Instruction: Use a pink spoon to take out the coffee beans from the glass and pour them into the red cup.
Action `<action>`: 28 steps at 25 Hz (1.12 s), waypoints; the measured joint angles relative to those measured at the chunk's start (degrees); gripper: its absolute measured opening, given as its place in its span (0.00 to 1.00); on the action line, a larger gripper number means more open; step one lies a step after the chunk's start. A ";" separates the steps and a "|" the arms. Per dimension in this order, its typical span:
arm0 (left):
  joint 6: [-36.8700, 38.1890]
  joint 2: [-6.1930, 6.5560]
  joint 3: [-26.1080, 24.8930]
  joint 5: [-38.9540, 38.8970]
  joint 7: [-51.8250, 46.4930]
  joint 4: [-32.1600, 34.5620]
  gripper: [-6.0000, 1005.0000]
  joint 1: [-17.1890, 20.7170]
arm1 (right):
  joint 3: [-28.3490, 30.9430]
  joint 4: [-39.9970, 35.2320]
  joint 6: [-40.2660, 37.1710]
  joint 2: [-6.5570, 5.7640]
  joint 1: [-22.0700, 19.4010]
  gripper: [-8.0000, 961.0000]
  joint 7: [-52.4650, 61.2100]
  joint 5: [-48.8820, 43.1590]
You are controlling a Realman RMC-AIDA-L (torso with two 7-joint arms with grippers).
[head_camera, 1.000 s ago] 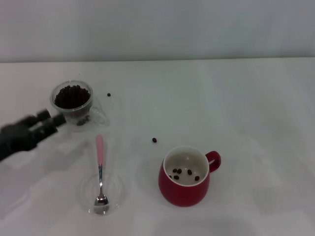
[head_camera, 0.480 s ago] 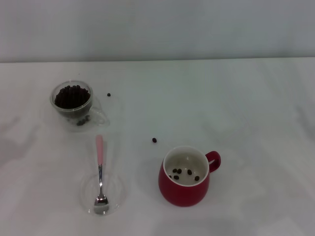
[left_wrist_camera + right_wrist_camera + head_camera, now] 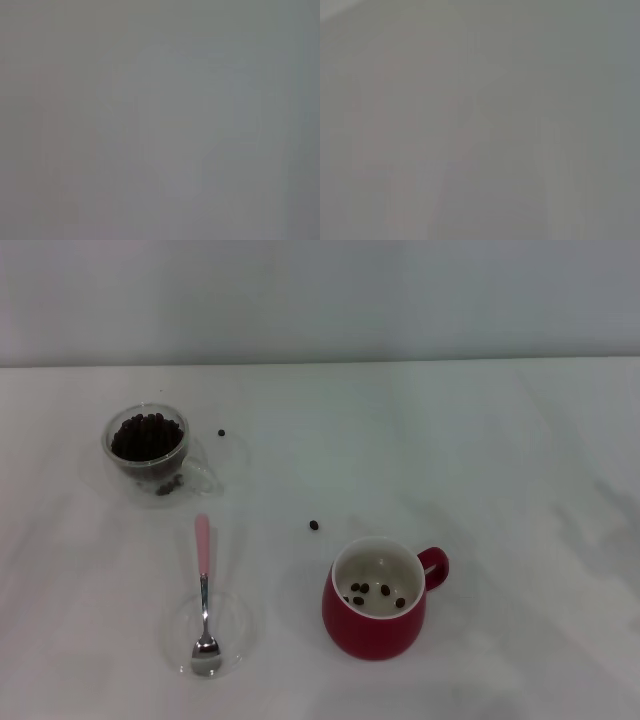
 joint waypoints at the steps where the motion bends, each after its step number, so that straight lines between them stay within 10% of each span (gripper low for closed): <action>1: -0.38 0.00 -0.02 0.00 0.24 -0.07 0.64 0.08 | 0.00 0.53 -1.51 0.02 0.00 0.76 -0.02 0.02; 28: -4.68 0.05 -4.73 -5.35 7.91 -4.43 0.64 -1.89 | 0.53 0.72 -4.79 0.03 0.48 0.75 -2.11 0.98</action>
